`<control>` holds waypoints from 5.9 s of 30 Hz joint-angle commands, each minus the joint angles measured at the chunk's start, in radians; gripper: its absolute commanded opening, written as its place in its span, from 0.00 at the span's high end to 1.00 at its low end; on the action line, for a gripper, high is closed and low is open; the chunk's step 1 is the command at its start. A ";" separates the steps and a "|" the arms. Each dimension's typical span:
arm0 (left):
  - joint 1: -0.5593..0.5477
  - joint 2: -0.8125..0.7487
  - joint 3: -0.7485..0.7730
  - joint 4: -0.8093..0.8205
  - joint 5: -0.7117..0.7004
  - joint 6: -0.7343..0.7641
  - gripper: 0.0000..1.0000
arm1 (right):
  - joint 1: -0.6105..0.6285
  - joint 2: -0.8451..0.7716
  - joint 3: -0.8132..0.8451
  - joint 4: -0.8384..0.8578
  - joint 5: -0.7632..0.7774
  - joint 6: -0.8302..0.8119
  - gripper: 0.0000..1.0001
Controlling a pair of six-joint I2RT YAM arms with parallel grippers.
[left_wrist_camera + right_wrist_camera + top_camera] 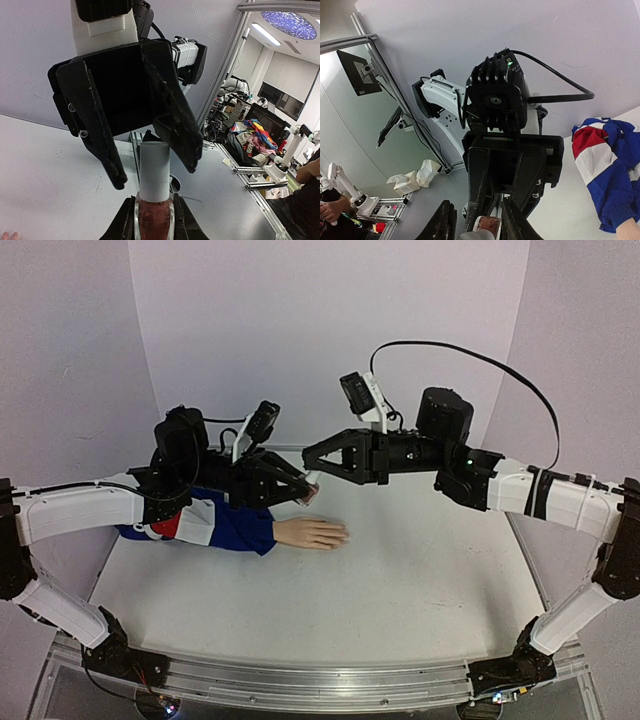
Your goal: Paint the nails
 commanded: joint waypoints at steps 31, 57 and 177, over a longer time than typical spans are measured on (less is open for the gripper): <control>-0.073 0.213 0.126 0.206 -1.086 0.643 1.00 | 0.323 0.109 0.216 -0.433 1.488 0.176 1.00; 0.041 -0.058 0.007 -0.070 0.000 0.172 1.00 | 0.035 -0.091 0.105 -0.333 0.218 -0.221 0.08; 0.001 -0.541 -0.035 -0.347 -1.282 0.510 0.01 | -0.265 -0.742 -0.105 -0.767 1.324 -0.372 0.02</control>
